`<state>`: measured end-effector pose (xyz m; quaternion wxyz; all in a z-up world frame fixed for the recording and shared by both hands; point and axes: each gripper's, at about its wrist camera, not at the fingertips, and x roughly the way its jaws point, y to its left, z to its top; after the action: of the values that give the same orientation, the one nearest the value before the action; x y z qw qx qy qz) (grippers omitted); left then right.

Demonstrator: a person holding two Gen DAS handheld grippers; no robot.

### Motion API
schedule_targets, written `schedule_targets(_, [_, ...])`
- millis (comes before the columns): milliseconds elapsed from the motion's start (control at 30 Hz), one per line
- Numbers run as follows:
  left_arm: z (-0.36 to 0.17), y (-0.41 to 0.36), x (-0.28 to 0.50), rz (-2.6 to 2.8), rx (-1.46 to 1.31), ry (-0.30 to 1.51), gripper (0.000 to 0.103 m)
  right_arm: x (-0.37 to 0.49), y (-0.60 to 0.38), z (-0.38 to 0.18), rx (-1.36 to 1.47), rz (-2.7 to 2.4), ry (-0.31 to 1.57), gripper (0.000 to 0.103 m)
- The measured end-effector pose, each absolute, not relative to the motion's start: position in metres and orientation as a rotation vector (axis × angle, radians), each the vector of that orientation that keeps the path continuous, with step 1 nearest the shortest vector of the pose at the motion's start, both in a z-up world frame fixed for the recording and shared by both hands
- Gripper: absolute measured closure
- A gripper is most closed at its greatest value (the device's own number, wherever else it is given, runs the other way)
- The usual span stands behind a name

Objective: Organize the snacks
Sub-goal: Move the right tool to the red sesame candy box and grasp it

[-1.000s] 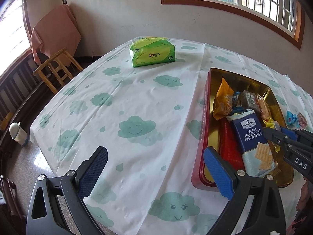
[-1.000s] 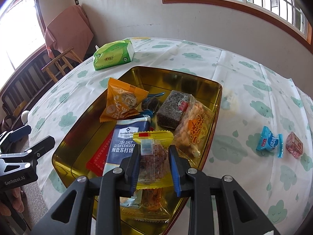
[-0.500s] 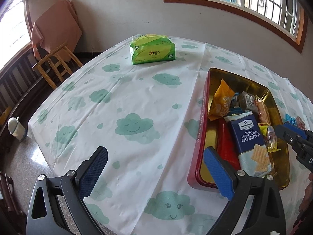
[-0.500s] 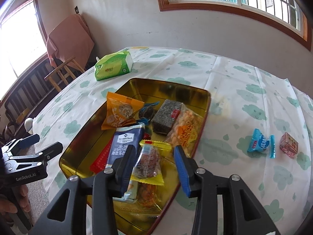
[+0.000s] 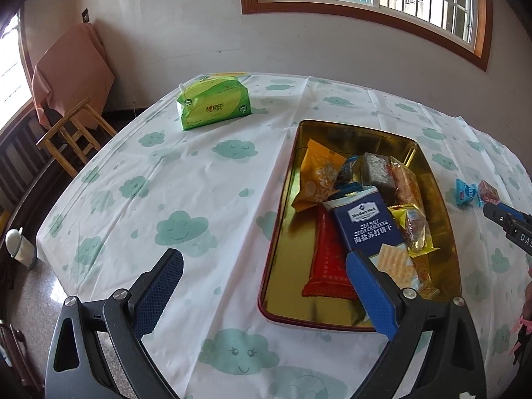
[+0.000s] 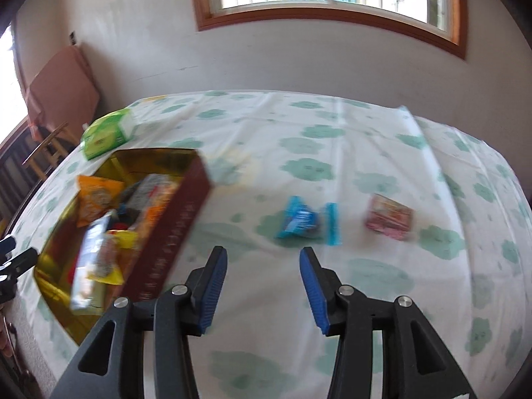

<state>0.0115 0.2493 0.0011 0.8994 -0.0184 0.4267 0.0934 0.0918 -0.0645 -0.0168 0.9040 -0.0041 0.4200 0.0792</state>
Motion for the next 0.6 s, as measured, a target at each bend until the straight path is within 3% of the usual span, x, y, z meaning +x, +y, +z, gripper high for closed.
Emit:
schedule_targets(133, [0.002,0.233,0.016,0.158,-0.017,0.881,0.006,0.102,-0.099,-0.022,0.015,0.081,0.868,0.054])
schedule_targets(200, [0.003,0.225,0.018,0.140,-0.005,0.879,0.006,0.108,-0.112,-0.026,0.032,0.050,0.876,0.048])
schedule_targets(600, [0.012,0.182,0.034,0.057,0.050,0.862,0.006,0.157,-0.143,-0.044,0.119,-0.062,0.909,0.044])
